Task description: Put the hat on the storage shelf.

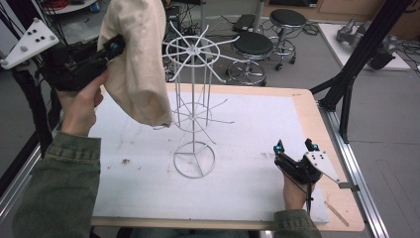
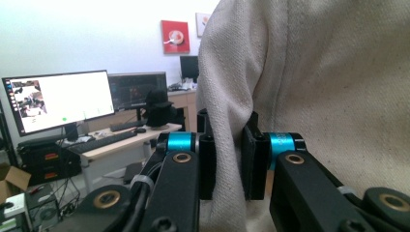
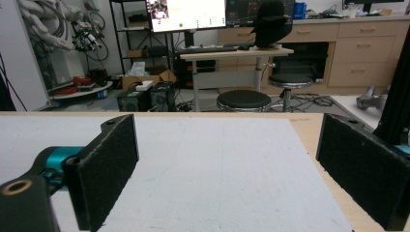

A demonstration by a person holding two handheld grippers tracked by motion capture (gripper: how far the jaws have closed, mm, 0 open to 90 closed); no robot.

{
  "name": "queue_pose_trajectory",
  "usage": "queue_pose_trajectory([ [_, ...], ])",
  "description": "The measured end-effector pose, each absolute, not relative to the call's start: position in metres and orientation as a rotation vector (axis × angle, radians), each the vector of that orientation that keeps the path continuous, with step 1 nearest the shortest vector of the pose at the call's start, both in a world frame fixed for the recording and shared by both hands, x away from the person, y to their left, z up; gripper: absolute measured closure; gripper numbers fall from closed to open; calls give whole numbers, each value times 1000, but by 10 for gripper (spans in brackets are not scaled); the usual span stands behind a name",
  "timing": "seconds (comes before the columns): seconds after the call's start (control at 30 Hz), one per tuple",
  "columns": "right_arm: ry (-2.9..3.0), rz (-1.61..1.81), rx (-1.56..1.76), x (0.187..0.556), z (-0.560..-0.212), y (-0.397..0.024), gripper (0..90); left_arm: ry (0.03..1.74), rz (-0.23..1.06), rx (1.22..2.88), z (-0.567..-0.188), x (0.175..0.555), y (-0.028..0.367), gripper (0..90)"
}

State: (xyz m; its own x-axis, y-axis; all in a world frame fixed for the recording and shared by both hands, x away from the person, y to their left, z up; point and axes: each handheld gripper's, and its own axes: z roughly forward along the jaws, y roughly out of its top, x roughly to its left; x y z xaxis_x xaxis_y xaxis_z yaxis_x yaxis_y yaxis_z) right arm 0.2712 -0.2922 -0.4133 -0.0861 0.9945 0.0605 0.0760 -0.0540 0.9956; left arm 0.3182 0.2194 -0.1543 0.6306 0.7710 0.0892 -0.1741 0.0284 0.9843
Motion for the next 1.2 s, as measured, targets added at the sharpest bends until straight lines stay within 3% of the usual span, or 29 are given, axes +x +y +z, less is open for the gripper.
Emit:
queue_pose_trajectory([
  [0.4, 1301, 1286, 1268, 271, -413, -292, 70, 573, 836, 1443, -164, 324, 205, 805],
  [1.2, 1305, 1277, 1262, 271, -413, -292, 70, 514, 833, 1580, -182, 318, 222, 776],
])
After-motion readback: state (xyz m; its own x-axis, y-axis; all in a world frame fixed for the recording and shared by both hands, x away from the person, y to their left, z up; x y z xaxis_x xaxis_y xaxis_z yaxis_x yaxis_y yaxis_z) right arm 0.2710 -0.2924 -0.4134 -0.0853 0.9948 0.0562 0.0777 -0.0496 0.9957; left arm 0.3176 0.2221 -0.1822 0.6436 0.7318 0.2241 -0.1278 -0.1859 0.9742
